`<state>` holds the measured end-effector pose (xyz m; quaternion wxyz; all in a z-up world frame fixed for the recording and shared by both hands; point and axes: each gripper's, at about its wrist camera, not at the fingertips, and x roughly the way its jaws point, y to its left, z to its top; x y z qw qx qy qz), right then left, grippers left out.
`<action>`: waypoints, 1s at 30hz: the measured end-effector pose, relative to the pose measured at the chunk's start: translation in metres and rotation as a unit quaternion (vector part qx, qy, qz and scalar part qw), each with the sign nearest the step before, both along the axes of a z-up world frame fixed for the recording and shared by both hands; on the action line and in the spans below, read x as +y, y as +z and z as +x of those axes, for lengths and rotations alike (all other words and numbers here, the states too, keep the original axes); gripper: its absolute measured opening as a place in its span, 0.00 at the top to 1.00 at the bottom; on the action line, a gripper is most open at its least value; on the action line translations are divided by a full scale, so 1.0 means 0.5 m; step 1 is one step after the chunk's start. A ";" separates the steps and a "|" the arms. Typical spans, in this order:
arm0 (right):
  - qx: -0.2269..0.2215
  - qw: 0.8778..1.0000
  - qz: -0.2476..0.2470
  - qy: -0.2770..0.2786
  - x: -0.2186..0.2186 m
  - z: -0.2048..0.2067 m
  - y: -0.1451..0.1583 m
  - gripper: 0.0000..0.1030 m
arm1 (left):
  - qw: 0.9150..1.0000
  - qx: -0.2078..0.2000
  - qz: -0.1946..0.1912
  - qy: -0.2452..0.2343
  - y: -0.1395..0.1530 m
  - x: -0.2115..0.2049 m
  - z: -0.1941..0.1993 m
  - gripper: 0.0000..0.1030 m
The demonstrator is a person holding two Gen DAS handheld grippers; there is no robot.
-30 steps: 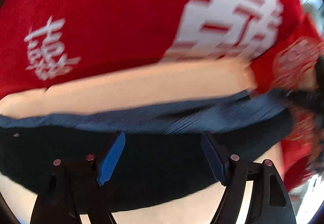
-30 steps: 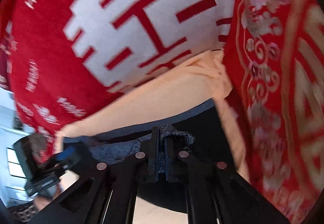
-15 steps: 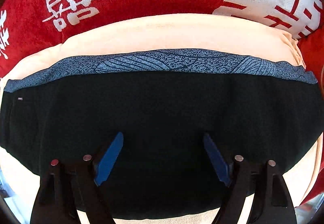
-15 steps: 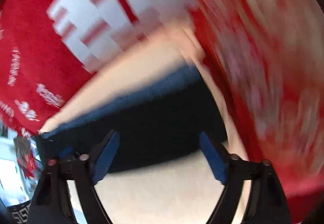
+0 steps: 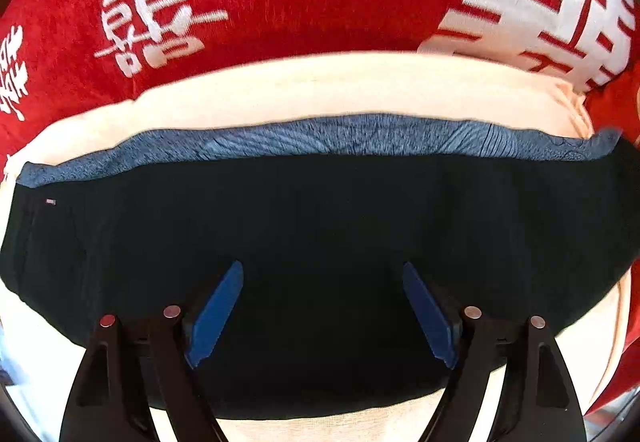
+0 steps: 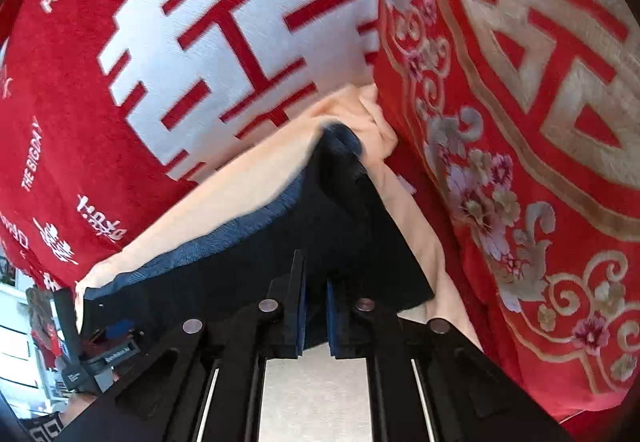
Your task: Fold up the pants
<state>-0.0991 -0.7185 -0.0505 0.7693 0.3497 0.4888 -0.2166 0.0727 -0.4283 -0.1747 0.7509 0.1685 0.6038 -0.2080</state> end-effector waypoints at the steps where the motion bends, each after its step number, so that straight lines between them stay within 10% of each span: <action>1: 0.028 0.999 0.024 0.011 -0.006 0.004 -0.038 0.85 | 1.000 0.009 0.015 0.002 -0.016 -0.001 0.004 0.19; 3: 0.097 0.995 0.031 0.015 -0.009 0.001 -0.088 0.75 | 1.000 0.012 0.015 0.006 -0.015 -0.001 0.000 0.19; 11: 0.018 0.996 -0.058 0.072 0.061 0.045 0.025 0.74 | 0.998 -0.050 0.008 -0.028 0.036 -0.080 0.049 0.19; 18: 0.085 0.987 -0.072 0.113 0.006 0.220 -0.100 0.74 | 0.996 -0.067 0.045 -0.025 -0.019 -0.171 0.097 0.19; 26: 0.083 0.991 -0.081 0.063 -0.032 0.164 -0.085 0.81 | 0.995 -0.072 0.058 0.030 0.000 -0.027 0.148 0.12; 30: 0.058 0.997 -0.001 0.049 0.007 0.125 -0.067 0.77 | 0.993 -0.070 0.078 0.047 0.055 0.055 0.147 0.13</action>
